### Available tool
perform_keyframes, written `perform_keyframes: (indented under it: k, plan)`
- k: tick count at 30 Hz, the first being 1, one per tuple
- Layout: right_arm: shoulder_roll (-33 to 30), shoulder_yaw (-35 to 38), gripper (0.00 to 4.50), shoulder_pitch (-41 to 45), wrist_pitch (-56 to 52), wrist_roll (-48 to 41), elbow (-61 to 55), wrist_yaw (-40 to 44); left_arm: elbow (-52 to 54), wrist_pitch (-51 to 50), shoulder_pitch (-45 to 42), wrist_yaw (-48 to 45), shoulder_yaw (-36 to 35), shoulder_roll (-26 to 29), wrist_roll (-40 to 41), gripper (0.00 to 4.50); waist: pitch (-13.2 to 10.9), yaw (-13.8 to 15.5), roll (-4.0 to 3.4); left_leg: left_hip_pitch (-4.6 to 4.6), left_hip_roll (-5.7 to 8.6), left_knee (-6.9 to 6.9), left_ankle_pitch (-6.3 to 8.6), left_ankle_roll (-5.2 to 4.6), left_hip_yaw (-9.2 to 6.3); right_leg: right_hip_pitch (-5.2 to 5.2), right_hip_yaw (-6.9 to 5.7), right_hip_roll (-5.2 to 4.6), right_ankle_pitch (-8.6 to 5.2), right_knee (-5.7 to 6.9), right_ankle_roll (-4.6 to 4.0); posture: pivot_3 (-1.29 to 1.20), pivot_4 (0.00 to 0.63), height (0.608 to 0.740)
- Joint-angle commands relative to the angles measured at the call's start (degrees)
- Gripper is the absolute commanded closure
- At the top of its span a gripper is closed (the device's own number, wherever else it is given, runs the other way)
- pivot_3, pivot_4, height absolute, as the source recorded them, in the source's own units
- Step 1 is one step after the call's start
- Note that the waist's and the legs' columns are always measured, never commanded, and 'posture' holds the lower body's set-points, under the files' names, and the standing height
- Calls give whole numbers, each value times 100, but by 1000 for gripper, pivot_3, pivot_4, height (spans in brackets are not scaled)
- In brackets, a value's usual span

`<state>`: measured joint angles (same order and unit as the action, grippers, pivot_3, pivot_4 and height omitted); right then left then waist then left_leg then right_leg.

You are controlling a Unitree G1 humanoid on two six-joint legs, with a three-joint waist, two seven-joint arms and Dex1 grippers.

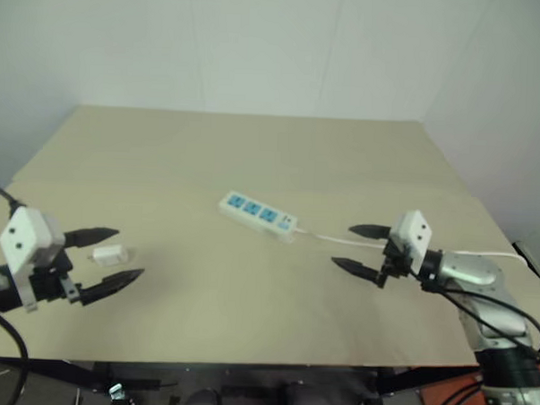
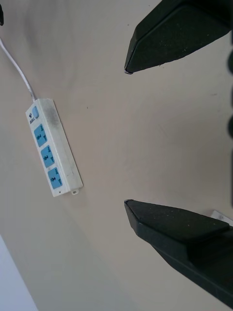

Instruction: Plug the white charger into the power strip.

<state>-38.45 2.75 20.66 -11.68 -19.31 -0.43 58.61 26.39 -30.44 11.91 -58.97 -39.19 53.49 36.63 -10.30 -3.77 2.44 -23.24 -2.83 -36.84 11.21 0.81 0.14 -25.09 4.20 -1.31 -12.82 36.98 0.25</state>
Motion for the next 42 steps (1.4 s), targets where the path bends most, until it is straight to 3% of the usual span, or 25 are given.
perform_keyframes:
  k: [1, 12, 16, 29, 33, 37, 40, 42]
  plan:
    - [16, 40, 31, 106, 71, -52, -78, 7, 163, 33, -67, 40, -45, -20, 117, 0, 0, 1, 0, 0, 0, 0, 0, 0, 0, 0, 0, 0, 0, 0, 0, 0, 150, 740]
    - [19, 6, 31, 119, 84, -23, -56, 16, 177, 35, -56, 47, -66, -10, 173, 0, 0, 1, 0, 1, 0, 0, 0, 0, 0, 0, 0, 0, 1, 2, 1, 0, 150, 740]
    - [297, -242, 31, 381, 73, 238, 214, -281, 151, 61, -96, 56, -10, -7, 178, 0, 1, -23, 1, 3, 0, -1, 0, 0, 0, 1, 1, 1, 2, 3, 3, 0, 150, 740]
    - [1738, -1467, 31, 2618, 649, 1944, 3686, -1347, 196, 116, -155, 119, 61, -65, 152, 0, 0, -27, 0, 1, -2, -1, -1, 0, -1, -3, 3, 7, 21, 11, 31, 0, 150, 740]
    - [1896, -1611, 31, 3101, 723, 2369, 4694, -1715, 371, 101, 9, 178, -33, -169, 186, 0, 1, -30, 0, -1, -2, -1, -1, 0, -1, -4, 3, 6, 23, 11, 31, 0, 150, 740]
    - [1865, -1581, 31, 3313, 853, 2397, 5164, -1471, 506, 91, 198, 243, -170, -265, 210, 0, 1, -22, 1, 8, -2, -1, -1, 0, -2, 6, 3, 5, 24, 11, 33, 0, 150, 740]
    - [1866, -1661, 610, 3382, 902, 2436, 5367, -1092, 566, 97, 279, 287, -201, -312, 221, 0, 2, -20, 1, 11, -2, -1, -2, 0, -2, 9, 3, 5, 24, 12, 32, 0, 150, 740]
    - [1884, -1654, 1241, 3391, 925, 2413, 5415, -895, 582, 92, 277, 308, -204, -324, 225, 0, 2, -22, 1, 12, -1, -1, -2, -1, -2, 11, 2, 5, 24, 12, 34, 0, 150, 740]
